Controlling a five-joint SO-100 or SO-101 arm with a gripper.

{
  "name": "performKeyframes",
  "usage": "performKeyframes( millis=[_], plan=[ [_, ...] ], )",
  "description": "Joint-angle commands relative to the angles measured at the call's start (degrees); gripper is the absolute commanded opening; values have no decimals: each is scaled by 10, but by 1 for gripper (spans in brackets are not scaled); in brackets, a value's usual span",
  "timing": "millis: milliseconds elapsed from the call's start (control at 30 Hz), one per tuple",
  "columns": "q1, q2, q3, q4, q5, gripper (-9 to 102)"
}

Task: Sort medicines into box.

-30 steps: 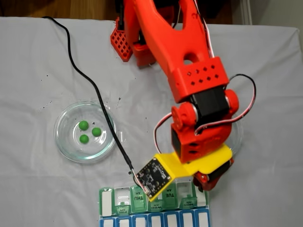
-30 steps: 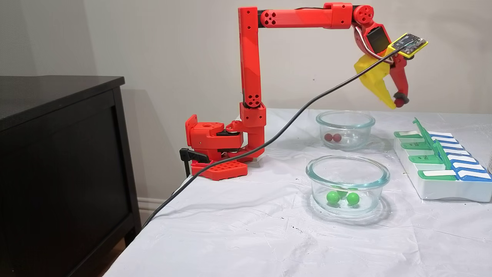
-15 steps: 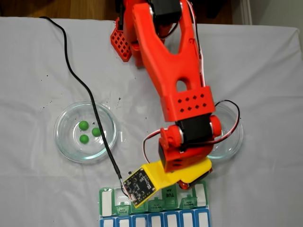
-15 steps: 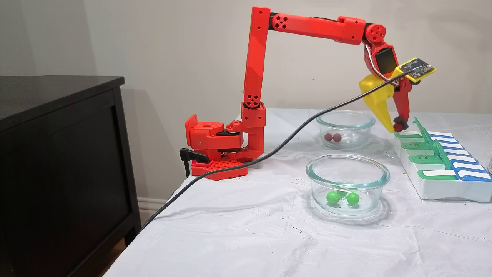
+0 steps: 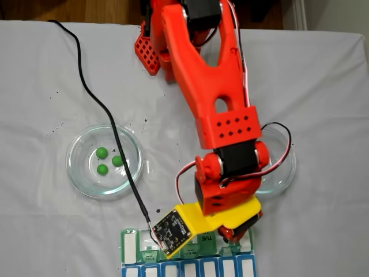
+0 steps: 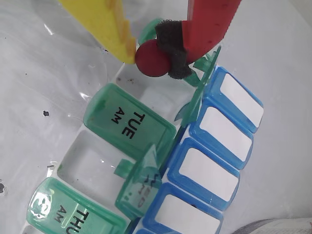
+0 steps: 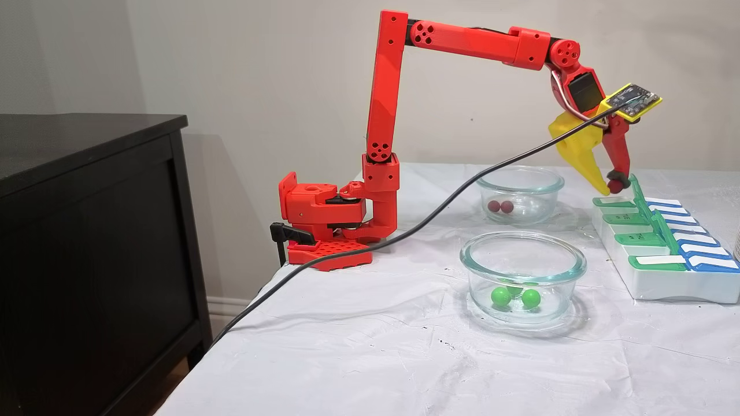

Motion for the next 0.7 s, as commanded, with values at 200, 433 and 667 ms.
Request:
performKeyframes(
  millis=[200, 433, 667],
  plan=[
    [-5, -16, -13, -46, -5, 0],
    [-11, -12, 4, -52, -9, 19],
    [-18, 4, 15, -45, -14, 25]
  ],
)
